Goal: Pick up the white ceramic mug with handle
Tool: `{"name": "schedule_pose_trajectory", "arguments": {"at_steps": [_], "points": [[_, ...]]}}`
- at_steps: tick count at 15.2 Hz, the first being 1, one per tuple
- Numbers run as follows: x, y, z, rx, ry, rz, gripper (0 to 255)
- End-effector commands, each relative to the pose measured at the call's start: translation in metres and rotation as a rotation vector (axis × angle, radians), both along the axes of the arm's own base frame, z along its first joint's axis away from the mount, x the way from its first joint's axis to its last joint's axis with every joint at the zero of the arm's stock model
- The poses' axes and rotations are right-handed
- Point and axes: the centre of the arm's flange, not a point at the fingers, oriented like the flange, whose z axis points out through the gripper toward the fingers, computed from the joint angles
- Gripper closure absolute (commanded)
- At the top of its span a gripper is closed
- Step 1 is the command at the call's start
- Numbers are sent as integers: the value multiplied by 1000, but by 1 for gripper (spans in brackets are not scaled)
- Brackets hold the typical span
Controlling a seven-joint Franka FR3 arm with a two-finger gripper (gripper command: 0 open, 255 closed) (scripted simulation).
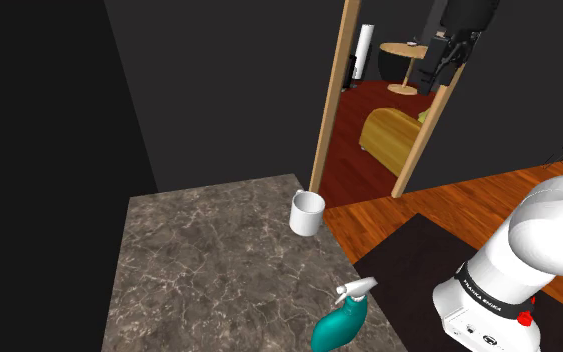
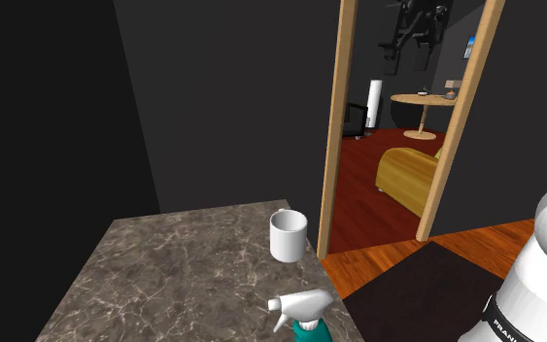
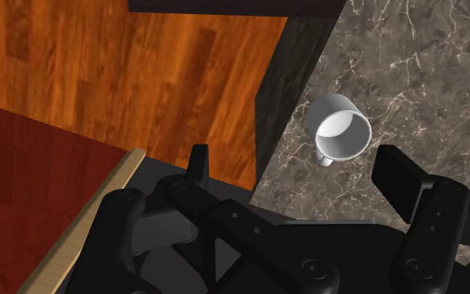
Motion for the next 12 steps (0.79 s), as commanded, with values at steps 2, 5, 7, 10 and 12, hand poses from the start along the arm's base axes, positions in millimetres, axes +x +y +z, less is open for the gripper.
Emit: {"name": "schedule_pose_trajectory", "arguments": {"at_steps": [2,5,7,10,12], "points": [[5,5,-11,2,2,-1,0],[20,22,-44,9,6,-5,0],[30,32,-65,14,10,-7,0],[44,49,-98,21,14,-11,0],[54,60,-120,26,18,-13,0]]}}
